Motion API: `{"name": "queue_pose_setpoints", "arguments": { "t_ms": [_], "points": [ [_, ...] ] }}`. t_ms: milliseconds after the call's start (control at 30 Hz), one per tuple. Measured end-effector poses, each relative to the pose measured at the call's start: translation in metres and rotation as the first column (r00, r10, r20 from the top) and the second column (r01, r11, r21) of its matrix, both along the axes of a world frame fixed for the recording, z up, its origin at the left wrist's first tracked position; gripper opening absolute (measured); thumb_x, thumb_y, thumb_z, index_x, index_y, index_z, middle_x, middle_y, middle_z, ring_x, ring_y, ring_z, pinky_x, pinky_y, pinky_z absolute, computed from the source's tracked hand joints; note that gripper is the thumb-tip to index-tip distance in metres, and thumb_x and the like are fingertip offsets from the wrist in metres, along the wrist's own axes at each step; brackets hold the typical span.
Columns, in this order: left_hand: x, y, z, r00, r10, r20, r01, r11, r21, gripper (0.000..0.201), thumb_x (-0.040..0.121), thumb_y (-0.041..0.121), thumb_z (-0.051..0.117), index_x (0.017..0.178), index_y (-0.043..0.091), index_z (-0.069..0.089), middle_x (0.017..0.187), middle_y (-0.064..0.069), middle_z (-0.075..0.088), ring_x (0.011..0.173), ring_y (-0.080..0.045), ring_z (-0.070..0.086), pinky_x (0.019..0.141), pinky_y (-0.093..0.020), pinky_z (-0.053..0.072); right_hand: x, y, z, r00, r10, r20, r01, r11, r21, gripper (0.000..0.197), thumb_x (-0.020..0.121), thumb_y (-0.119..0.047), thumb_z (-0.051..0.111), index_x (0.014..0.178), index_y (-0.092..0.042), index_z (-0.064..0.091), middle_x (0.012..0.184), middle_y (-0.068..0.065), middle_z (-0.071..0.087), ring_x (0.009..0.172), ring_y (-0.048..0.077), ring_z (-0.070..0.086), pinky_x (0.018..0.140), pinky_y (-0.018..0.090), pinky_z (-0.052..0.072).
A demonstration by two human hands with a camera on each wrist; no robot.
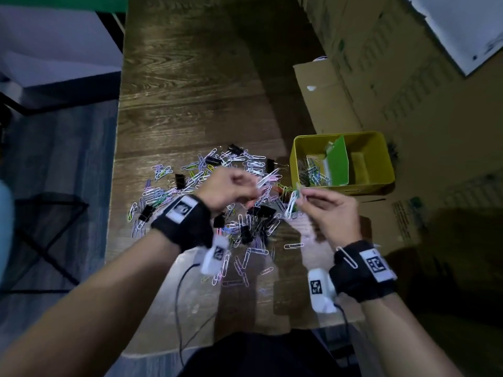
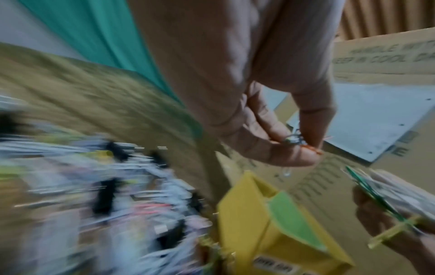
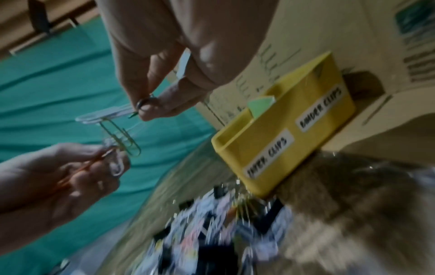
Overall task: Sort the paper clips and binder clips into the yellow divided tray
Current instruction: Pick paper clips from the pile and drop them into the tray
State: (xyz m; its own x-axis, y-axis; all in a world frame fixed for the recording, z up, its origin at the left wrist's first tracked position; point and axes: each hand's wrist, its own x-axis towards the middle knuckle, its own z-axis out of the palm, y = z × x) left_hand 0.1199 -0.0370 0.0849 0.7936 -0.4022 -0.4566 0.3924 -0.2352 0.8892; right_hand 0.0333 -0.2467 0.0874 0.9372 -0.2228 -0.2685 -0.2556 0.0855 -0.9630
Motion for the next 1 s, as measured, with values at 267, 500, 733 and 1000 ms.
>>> {"name": "queue_pose_setpoints", "arguments": {
  "t_ms": [267,500,733,1000],
  "points": [
    [0.053,-0.141,-0.024,0.89,-0.321,0.325,0.131,0.861,0.492,0.022,0.078,0.014,0.067,0.1,0.012,0.069,0.094,-0.01,0.07,0.085,-0.023,0.063,0.082,-0.029,0.051,0.078,-0.057,-0.002,0.967,-0.228,0.117,0.244,0.959,-0.145,0.021,0.075,0.003,0.072,0.088,-0.013,0.071,0.076,-0.012,0.073,0.069,-0.002,0.066,0.072,0.018,0.055],
    [0.033,-0.151,-0.036,0.476,-0.802,0.361,0.354,0.551,0.756,0.03,0.094,0.032,0.045,0.093,0.006,0.059,0.097,-0.015,0.062,0.089,-0.03,0.058,0.083,-0.039,0.047,0.112,-0.078,-0.028,0.992,0.006,-0.127,-0.071,0.853,-0.516,0.024,0.08,-0.007,0.071,0.102,-0.015,0.07,0.103,0.003,0.071,0.089,0.012,0.066,0.083,0.027,0.053],
    [0.033,-0.144,-0.039,0.228,-0.911,0.345,0.434,0.412,0.801,0.021,0.079,-0.005,0.046,0.075,0.015,0.052,0.076,-0.005,0.061,0.079,-0.025,0.059,0.097,-0.041,0.035,0.102,-0.087,-0.027,0.928,0.259,-0.267,-0.37,0.715,-0.593,0.028,0.084,-0.014,0.067,0.11,-0.022,0.068,0.116,0.001,0.068,0.1,0.012,0.064,0.097,0.036,0.049],
    [0.039,-0.131,-0.034,0.048,-0.942,0.332,0.472,0.314,0.824,0.04,0.08,0.0,0.048,0.116,0.014,0.06,0.116,-0.007,0.064,0.114,-0.021,0.055,0.113,-0.044,0.018,0.065,-0.077,-0.023,0.906,0.263,-0.332,-0.423,0.612,-0.668,0.031,0.085,-0.004,0.057,0.11,-0.017,0.069,0.121,0.002,0.065,0.114,0.018,0.057,0.096,0.016,0.034]
  ]
}}
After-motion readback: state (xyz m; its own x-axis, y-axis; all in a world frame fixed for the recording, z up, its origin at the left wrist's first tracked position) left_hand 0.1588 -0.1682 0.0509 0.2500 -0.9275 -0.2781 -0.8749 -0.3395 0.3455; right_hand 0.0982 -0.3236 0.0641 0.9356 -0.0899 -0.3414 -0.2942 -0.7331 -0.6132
